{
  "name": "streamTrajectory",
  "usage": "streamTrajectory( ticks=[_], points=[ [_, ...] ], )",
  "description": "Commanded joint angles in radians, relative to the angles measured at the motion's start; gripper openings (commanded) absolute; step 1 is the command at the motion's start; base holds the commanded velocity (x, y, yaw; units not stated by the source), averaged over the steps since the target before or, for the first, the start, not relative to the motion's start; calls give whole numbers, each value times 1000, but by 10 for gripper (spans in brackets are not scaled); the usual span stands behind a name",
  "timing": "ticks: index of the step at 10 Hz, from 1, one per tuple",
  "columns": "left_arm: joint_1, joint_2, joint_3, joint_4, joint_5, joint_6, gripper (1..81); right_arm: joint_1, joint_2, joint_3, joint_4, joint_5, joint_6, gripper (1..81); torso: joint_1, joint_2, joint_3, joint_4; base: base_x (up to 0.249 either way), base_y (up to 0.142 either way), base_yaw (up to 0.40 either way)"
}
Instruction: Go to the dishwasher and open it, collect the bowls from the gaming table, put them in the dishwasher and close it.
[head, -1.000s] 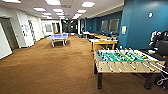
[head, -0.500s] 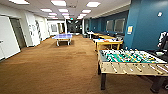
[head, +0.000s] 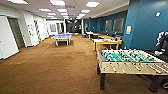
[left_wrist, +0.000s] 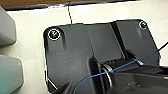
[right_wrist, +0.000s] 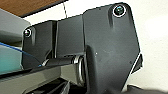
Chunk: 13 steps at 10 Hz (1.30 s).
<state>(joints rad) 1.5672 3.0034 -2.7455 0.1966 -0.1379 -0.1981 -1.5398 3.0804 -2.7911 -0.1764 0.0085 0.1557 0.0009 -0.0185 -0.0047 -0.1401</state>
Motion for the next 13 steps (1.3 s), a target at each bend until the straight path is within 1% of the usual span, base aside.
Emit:
streamTrajectory(
  ticks=[1, 6, 13],
  points=[
    [-45, -7, -3, -2, 43, 2, 811, 49, 3, -2, -6, -50, -4, 811, 0, 0, 0, 0, 0, 0, 0],
    [-45, -7, -3, -3, 43, 0, 811, 46, 5, 2, -6, -50, -4, 811, -1, 0, 0, 0, 0, 0, 0],
    [-45, -9, -3, -3, 41, 2, 811, 43, 5, 2, -6, -50, -4, 811, -1, -1, 0, 0, 126, 0, 0]
  ],
)
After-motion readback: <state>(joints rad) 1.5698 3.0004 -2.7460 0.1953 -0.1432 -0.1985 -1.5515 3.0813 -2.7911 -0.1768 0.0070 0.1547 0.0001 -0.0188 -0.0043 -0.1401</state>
